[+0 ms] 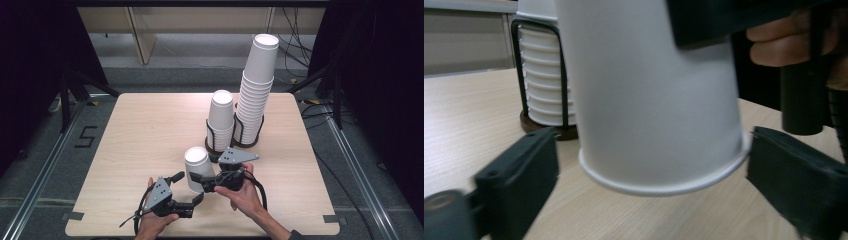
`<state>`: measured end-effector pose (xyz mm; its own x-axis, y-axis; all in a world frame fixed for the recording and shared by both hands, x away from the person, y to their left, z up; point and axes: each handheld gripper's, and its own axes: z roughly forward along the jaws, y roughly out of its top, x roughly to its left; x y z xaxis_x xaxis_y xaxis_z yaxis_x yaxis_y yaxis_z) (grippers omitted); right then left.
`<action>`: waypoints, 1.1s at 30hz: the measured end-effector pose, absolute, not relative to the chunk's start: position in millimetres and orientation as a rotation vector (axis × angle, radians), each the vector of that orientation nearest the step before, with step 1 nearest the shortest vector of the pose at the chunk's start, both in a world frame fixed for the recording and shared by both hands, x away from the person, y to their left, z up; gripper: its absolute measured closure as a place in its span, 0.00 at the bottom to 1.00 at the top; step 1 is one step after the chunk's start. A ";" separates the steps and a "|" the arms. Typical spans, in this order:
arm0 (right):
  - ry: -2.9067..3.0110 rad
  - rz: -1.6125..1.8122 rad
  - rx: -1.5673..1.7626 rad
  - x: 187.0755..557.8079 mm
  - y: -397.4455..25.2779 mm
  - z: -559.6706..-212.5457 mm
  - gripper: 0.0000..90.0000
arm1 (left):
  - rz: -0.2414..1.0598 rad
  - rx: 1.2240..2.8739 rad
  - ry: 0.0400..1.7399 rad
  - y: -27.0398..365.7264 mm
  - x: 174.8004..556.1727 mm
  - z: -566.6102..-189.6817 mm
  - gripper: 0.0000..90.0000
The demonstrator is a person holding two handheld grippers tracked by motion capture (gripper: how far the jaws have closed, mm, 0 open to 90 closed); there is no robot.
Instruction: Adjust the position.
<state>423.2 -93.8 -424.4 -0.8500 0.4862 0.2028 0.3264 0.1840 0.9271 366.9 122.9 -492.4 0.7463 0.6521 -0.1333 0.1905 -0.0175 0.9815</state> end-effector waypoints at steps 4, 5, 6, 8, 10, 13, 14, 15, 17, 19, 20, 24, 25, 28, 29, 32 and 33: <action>2.305 1.755 0.805 423.4 -94.3 -425.2 0.23 | 0.411 1.578 0.702 121.9 366.5 -492.2 0.15; 2.298 1.771 0.796 423.3 -94.0 -425.0 0.23 | 0.404 1.573 0.703 121.9 366.5 -491.6 0.15; 2.298 1.771 0.796 423.3 -94.0 -425.0 0.23 | 0.404 1.573 0.703 121.9 366.5 -491.6 0.14; 2.289 1.787 0.782 422.3 -93.1 -425.1 0.23 | 0.399 1.549 0.690 121.9 368.1 -491.8 0.12; 2.300 1.805 0.795 420.7 -91.9 -425.4 0.23 | 0.403 1.565 0.716 122.7 367.3 -491.0 0.07; 2.295 1.836 0.759 417.3 -86.4 -426.5 0.23 | 0.397 1.563 0.726 122.6 368.4 -491.3 0.03; 2.295 1.836 0.759 417.3 -86.4 -426.5 0.23 | 0.397 1.563 0.726 122.6 368.4 -491.3 0.02; 2.302 1.860 0.756 415.0 -84.6 -425.8 0.23 | 0.401 1.561 0.727 123.1 368.5 -491.1 0.01; 2.305 1.867 0.741 414.2 -83.8 -426.1 0.23 | 0.406 1.543 0.722 122.6 369.4 -491.7 0.00; 2.310 1.863 0.737 414.0 -83.5 -426.3 0.23 | 0.415 1.555 0.735 123.6 368.5 -490.7 0.00; 2.315 1.868 0.783 411.7 -83.4 -426.1 0.23 | 0.411 1.552 0.739 123.7 368.5 -490.7 0.00; 2.319 1.890 0.769 412.7 -82.8 -428.1 0.23 | 0.420 1.530 0.723 123.6 368.8 -491.2 0.04; 2.318 1.896 0.771 412.7 -82.8 -428.3 0.23 | 0.441 1.552 0.724 125.9 367.9 -489.8 0.05; 2.321 1.896 0.785 413.1 -83.4 -428.0 0.22 | 0.456 1.571 0.714 126.4 367.9 -488.6 0.07; 2.332 1.893 0.776 414.3 -83.7 -428.1 0.21 | 0.468 1.602 0.703 126.6 368.2 -487.5 0.08; 2.350 1.892 0.807 416.1 -86.2 -427.2 0.20 | 0.485 1.604 0.670 126.4 369.3 -487.4 0.11; 2.362 1.872 0.793 417.6 -87.9 -426.7 0.20 | 0.492 1.626 0.671 127.6 369.9 -486.0 0.11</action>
<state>417.6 -87.9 -426.7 -0.8702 0.4005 0.2871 0.3710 0.1489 0.9166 369.9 127.6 -486.0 0.7401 0.6703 -0.0545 0.1486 -0.0839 0.9853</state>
